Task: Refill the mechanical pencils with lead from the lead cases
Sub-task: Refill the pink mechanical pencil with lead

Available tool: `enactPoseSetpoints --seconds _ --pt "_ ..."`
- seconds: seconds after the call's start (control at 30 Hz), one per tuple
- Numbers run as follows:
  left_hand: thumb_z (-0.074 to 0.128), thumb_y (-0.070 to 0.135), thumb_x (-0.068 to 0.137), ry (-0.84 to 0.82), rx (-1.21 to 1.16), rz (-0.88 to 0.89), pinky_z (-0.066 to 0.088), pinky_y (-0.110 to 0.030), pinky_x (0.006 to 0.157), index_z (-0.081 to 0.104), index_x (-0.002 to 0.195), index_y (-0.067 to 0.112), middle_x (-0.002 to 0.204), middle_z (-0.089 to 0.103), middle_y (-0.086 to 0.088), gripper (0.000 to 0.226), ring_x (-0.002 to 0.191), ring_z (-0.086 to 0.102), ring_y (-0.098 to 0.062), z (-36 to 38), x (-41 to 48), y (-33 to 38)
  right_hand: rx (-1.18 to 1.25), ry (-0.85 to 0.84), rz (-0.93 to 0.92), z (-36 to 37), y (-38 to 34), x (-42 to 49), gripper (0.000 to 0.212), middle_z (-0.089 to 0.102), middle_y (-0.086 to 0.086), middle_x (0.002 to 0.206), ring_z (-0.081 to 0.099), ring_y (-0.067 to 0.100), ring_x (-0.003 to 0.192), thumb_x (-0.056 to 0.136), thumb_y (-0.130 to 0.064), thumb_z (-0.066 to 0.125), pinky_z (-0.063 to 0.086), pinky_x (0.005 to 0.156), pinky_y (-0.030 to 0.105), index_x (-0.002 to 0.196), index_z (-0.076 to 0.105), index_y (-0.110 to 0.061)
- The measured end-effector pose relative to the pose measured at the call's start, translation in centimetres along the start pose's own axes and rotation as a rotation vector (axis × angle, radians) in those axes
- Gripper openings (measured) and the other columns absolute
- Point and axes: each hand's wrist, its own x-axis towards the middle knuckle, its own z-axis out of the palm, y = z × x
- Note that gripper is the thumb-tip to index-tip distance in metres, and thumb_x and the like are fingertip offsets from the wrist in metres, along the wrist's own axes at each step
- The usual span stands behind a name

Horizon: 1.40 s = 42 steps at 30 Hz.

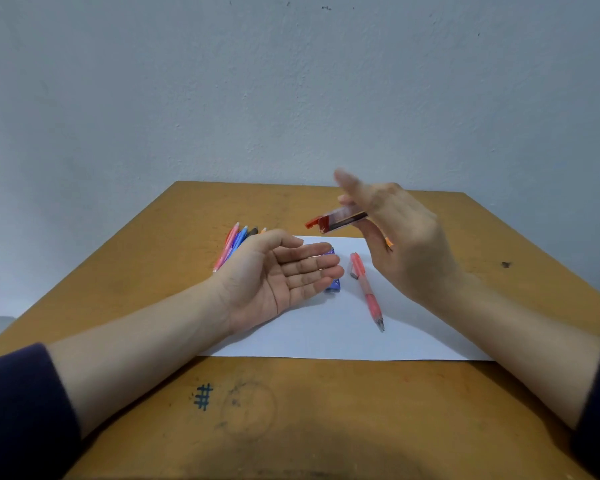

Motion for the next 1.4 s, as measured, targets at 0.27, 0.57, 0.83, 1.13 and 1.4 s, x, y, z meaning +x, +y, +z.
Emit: enactPoseSetpoints --seconds 0.27,0.57,0.83,1.13,1.4 --pt "0.042 0.013 0.088 -0.024 -0.066 -0.010 0.057 -0.041 0.078 0.069 0.096 -0.013 0.102 0.068 -0.029 0.039 0.089 0.070 -0.037 -0.05 -0.19 0.15 -0.038 -0.002 -0.047 0.07 0.22 0.05 0.053 0.069 0.007 0.094 0.064 0.027 0.086 0.085 0.013 0.059 0.052 0.068 0.041 0.132 0.050 -0.008" --pt "0.046 0.011 0.077 -0.031 -0.057 -0.006 0.058 -0.039 0.077 0.070 0.091 -0.012 0.101 0.069 -0.028 0.036 0.087 0.071 -0.035 0.02 -0.25 0.17 -0.076 -0.055 -0.086 -0.02 0.61 -0.08 0.042 0.070 0.008 0.102 0.064 0.027 0.092 0.085 0.014 0.058 0.054 0.071 0.041 0.122 0.062 -0.005" --pt "0.053 0.006 0.070 -0.014 -0.038 0.017 0.060 -0.034 0.073 0.073 0.079 -0.010 0.095 0.070 -0.026 0.027 0.084 0.072 -0.032 0.04 -0.06 0.21 -0.092 -0.064 -0.088 -0.03 0.84 -0.23 0.036 0.071 0.006 0.103 0.065 0.028 0.092 0.084 0.014 0.057 0.053 0.070 0.041 0.106 0.072 -0.009" --pt "0.060 0.005 0.071 -0.001 0.004 0.050 0.060 -0.027 0.066 0.075 0.076 -0.004 0.085 0.072 -0.018 0.018 0.077 0.073 -0.025 0.19 -0.24 0.14 -0.100 -0.081 -0.071 -0.20 0.56 -0.09 0.035 0.070 0.006 0.104 0.064 0.027 0.093 0.087 0.011 0.054 0.053 0.069 0.042 0.110 0.070 -0.009" --pt "0.062 0.002 0.078 0.043 0.015 0.088 0.060 -0.025 0.065 0.071 0.083 -0.003 0.081 0.073 -0.016 0.012 0.072 0.073 -0.021 0.23 -0.24 0.16 -0.114 -0.088 -0.078 -0.19 0.46 0.04 0.032 0.071 0.006 0.104 0.065 0.028 0.091 0.091 0.007 0.053 0.052 0.067 0.041 0.112 0.070 -0.010"
